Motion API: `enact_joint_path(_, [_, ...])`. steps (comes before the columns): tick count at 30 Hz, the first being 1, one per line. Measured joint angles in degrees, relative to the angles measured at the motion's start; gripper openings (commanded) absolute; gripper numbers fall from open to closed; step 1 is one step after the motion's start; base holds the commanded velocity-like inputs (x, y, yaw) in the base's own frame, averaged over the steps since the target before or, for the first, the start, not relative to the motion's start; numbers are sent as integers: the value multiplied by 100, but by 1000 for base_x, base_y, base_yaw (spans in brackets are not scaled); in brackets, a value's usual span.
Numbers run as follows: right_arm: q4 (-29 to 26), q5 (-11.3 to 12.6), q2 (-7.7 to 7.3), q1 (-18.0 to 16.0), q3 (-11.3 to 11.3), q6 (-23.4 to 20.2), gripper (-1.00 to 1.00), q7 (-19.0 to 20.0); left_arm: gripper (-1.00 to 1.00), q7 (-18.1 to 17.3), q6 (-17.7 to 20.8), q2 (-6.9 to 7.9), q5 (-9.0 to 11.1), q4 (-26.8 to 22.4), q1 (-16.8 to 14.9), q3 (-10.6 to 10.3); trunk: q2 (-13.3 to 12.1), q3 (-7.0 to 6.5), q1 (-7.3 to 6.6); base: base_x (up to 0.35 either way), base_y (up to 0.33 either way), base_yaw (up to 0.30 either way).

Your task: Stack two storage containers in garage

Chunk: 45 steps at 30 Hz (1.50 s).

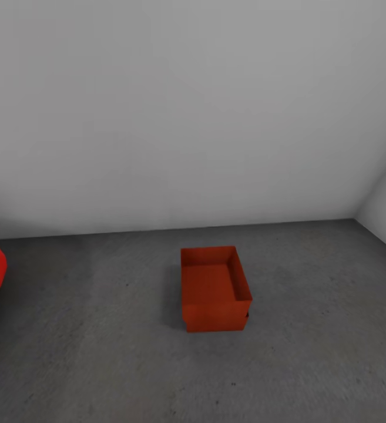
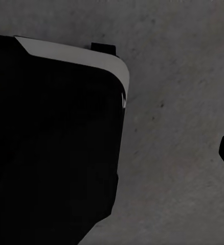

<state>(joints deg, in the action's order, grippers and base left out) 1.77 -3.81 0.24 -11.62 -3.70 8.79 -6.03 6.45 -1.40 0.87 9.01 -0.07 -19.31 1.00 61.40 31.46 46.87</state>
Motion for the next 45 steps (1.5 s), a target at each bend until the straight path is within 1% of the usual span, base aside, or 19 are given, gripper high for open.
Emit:
enact_joint_path(9, [5, -7, 0, 0, 0, -42, 100, 7, 100, 0, -4, 4, -43, -20, 0, -7, 0, -84, 0, 0, 0, 0])
enact_joint_path(39, [5, -24, 0, 0, 0, 13, 100, 10, 100, 0, -4, 5, -35, -14, 0, -9, 0, -364, 0, 0, 0, 0])
enact_joint_path(45, [4, -29, 1, 44, 0, 15, 100, 10, 100, 0, -4, 1, -37, -14, 0, -9, 0, -420, 0, 0, 0, 0])
